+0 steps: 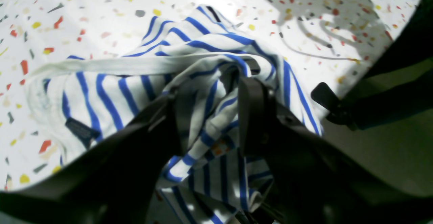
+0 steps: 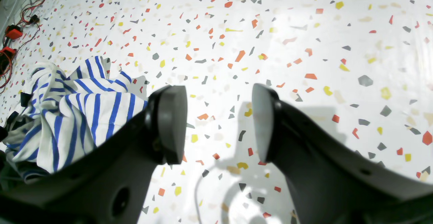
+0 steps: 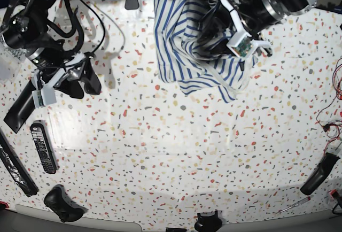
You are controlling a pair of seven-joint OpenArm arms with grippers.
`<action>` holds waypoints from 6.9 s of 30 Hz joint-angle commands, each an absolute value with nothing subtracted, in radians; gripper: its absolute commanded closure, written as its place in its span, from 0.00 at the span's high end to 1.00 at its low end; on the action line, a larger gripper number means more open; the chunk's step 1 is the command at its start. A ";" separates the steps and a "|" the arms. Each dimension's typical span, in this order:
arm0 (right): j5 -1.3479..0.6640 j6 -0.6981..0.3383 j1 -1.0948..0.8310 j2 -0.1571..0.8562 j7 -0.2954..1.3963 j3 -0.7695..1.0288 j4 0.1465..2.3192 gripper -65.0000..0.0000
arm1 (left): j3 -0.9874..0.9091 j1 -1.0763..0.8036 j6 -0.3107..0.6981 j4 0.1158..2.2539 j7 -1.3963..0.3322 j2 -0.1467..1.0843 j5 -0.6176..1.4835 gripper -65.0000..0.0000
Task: Layout the t-shirt on the table in an organized manner, then fold the t-shirt properly
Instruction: 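Grasp the bundled shirt with the left gripper and drag it sideways, then release the shirt and lift the left gripper away, then grasp the shirt's loose edge with the right gripper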
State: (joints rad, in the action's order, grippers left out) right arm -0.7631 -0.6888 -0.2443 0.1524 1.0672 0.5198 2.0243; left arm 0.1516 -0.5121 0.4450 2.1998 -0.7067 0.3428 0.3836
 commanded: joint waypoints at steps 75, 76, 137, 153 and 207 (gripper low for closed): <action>-0.788 -0.698 -0.235 0.163 1.037 0.524 2.044 0.46 | -0.188 -0.273 0.144 1.622 -0.543 0.311 0.282 0.00; -0.788 -0.698 -0.235 0.163 1.037 0.524 2.044 0.46 | -0.188 -0.260 0.175 1.615 -0.533 0.302 0.291 0.00; -0.754 -0.485 -0.102 -0.157 1.107 0.076 1.894 0.45 | -0.190 -0.197 0.311 1.614 -0.449 0.435 0.342 0.39; -0.591 -0.479 -0.025 -0.157 0.941 -0.096 1.700 0.45 | -0.190 -0.199 0.311 1.614 -0.475 0.435 0.342 0.39; -0.339 -0.446 0.084 -0.157 1.106 -0.124 1.609 0.40 | -0.190 -0.199 0.311 1.614 -0.478 0.435 0.342 0.39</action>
